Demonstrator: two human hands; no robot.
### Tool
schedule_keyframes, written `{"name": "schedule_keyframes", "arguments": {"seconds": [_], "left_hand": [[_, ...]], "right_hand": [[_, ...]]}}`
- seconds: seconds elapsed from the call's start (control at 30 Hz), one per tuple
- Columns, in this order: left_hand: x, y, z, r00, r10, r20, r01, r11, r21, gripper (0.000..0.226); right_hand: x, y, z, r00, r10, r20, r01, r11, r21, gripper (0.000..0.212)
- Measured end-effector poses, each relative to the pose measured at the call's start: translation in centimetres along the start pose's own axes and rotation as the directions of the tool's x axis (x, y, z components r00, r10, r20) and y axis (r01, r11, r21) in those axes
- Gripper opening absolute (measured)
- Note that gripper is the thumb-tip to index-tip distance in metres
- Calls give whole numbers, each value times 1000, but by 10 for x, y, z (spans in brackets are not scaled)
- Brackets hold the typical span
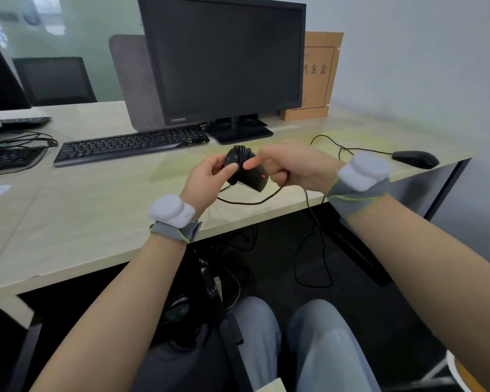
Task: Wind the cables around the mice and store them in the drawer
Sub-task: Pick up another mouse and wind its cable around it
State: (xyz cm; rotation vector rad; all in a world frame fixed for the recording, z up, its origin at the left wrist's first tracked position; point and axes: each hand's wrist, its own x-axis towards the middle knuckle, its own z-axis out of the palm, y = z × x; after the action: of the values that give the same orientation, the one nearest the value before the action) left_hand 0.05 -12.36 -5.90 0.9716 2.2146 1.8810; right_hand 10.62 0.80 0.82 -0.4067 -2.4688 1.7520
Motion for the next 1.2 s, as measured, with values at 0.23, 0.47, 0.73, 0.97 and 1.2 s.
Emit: {"name": "schedule_keyframes", "arguments": {"seconds": [0.23,0.47,0.73,0.97,1.2], "left_hand": [[-8,5,-10,960,36,276,-7,994,-107,29],[-13,5,-8,869,39,494,274,793,-545,30],[-4,24,2,959,-38,281,272,404,-873,26],[4,12,11,993,-98,-64,50,850,-524,14],[2,-3,3,996,-84,-28,79,987,-140,31]], "right_hand": [[3,3,-34,994,99,41,-105,980,172,19],[14,20,-38,994,-114,-4,113,984,135,8],[10,42,9,877,-431,-212,282,819,-499,18],[2,27,29,940,-326,-100,125,603,-788,26],[-7,3,12,978,-193,-82,139,890,-433,17]]}}
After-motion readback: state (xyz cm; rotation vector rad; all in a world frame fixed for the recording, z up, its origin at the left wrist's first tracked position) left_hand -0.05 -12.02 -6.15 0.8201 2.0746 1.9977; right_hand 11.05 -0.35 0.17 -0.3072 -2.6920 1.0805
